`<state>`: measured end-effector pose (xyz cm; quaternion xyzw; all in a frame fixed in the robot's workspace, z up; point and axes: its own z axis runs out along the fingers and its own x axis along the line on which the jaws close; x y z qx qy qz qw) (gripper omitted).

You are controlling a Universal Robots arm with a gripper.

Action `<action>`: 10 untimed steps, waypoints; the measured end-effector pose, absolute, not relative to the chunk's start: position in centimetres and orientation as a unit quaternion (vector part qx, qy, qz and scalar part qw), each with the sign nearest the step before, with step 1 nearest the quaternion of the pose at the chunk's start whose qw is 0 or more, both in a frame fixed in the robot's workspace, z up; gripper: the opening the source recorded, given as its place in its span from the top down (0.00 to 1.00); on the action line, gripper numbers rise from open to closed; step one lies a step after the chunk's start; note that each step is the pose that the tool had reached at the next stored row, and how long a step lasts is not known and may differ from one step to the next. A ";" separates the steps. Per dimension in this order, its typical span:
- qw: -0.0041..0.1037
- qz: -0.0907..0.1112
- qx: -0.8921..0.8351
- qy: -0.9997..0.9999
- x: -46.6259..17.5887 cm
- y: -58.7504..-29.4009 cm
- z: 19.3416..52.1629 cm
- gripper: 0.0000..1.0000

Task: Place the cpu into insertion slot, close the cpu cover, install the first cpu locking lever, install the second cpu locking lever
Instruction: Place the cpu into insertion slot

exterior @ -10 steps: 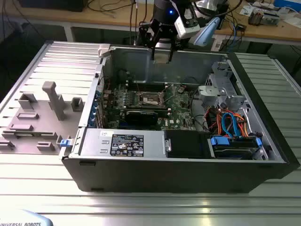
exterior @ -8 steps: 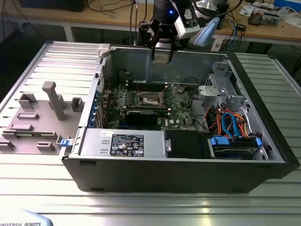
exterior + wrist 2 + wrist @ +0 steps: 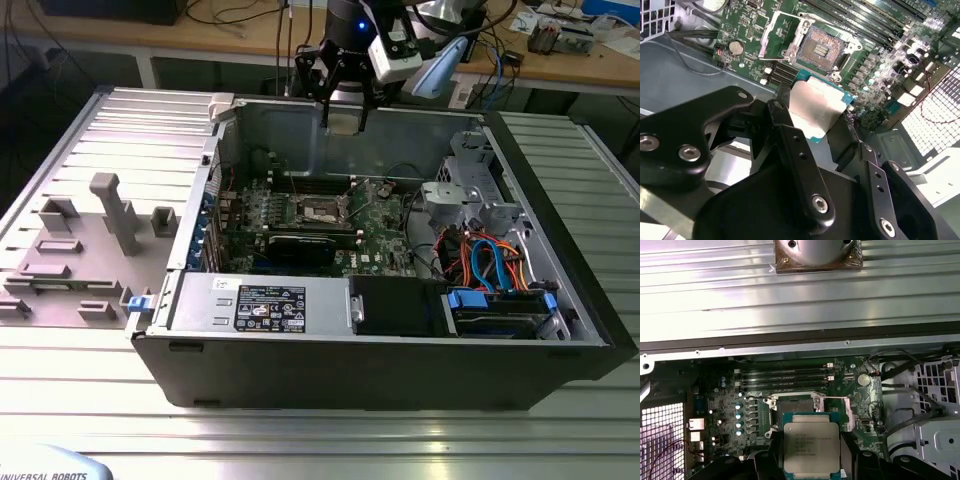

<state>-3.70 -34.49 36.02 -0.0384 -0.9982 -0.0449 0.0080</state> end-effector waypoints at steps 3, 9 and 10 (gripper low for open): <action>0.007 -0.045 -0.052 -0.998 -3.7 -34.5 36.0 0.46; 0.007 -0.045 -0.059 -0.997 -3.7 -34.5 36.0 0.46; 0.007 -0.045 -0.059 -0.997 -3.7 -34.5 36.0 0.46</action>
